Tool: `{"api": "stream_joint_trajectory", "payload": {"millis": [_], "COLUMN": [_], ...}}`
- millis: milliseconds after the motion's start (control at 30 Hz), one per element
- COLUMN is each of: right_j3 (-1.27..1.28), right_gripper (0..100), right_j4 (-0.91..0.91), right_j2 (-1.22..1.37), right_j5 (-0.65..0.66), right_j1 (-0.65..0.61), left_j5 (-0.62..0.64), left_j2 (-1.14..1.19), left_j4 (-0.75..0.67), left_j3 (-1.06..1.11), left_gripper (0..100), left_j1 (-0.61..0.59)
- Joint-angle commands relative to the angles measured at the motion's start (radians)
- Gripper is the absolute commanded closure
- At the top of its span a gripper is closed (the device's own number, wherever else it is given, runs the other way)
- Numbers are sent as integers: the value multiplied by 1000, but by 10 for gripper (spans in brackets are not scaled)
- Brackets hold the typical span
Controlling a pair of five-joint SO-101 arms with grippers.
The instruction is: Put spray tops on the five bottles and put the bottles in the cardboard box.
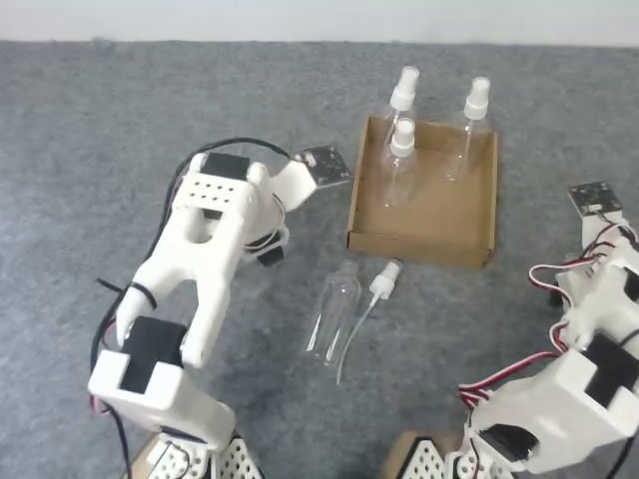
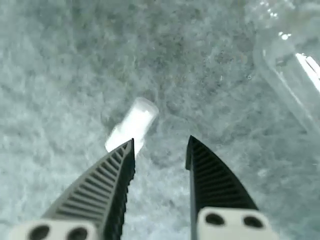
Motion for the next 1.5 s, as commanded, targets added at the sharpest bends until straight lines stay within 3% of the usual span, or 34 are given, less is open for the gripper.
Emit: {"api": "stream_joint_trajectory", "payload": {"millis": [0, 467, 800, 1333, 1467], "right_j3": [-11, -11, -11, 0, 20], "right_gripper": [988, 988, 988, 988, 988], "right_j4": [-5, -5, -5, -5, -7], "right_j2": [-1, -1, -1, -2, -2], "right_j5": [17, 17, 17, 17, 18], "right_j1": [28, 28, 24, 25, 24], "left_j5": [-34, -34, -34, -84, -9], "left_j2": [54, 232, 244, 448, 434], "left_j4": [-74, -86, 25, -66, -55], "left_j3": [-15, -160, -384, -398, -397], "left_gripper": [844, 848, 845, 849, 934], "left_j1": [-5, -32, -51, -55, -55]}}
